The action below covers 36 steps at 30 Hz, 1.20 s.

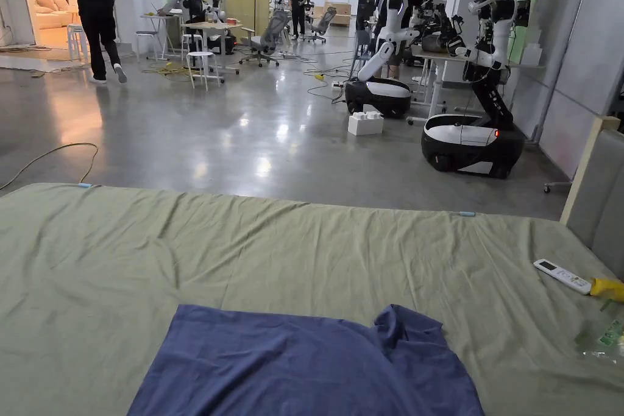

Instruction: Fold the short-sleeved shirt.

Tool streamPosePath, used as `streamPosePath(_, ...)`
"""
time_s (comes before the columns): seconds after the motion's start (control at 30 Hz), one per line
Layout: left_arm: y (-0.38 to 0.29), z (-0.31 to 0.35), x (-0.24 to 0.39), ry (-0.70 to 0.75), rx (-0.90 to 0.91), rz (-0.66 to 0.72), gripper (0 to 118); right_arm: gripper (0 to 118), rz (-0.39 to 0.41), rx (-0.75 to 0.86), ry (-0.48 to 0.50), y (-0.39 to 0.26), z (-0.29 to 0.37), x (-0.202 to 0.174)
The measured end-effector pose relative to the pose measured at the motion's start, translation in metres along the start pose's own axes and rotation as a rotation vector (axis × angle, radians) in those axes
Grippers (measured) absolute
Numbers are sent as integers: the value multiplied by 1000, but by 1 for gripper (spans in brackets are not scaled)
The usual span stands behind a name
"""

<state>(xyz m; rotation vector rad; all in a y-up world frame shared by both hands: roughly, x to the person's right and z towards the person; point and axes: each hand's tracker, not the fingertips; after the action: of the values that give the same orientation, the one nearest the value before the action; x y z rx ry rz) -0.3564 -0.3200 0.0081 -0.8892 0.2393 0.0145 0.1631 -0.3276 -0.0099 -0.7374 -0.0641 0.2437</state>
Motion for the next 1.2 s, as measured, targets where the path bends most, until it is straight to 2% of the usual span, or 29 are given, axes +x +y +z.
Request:
streamPosePath(0.03, 3, 3, 4, 7, 16, -11, 20, 27, 2, 13, -3, 2, 2, 0)
streamPosePath(0.1, 7, -4, 1, 5, 36, -31, 54, 62, -14, 42, 14, 10, 5, -2)
streamPosePath(0.13, 12, -1, 5, 13, 60, -44, 63, 68, -25, 60, 21, 14, 8, -4)
streamPosePath(0.3, 36, 21, 33, -9, 228, -46, 65, 82, -45, 230, 20, 50, 27, -22)
streamPosePath(0.5, 71, 64, 71, -76, 529, 22, 62, 82, -117, 488, 51, 100, 60, -49)
streamPosePath(0.57, 79, 81, 84, -80, 622, 14, 55, 79, -126, 581, 47, 115, 69, -57)
streamPosePath(0.6, 85, 82, 85, -83, 647, 12, 43, 69, -133, 610, 42, 121, 73, -60)
streamPosePath(0.67, 93, 94, 95, -83, 697, 9, 16, 41, -136, 674, 24, 132, 81, -67)
streamPosePath(0.7, 95, 98, 99, -92, 713, 10, 13, 23, -137, 684, 19, 137, 82, -69)
streamPosePath(0.83, 107, 108, 103, -116, 745, 25, 6, 3, -170, 703, 38, 150, 81, -71)
streamPosePath(1.2, 109, 78, 90, -99, 641, 65, 3, 0, -134, 669, 61, 154, 61, -78)
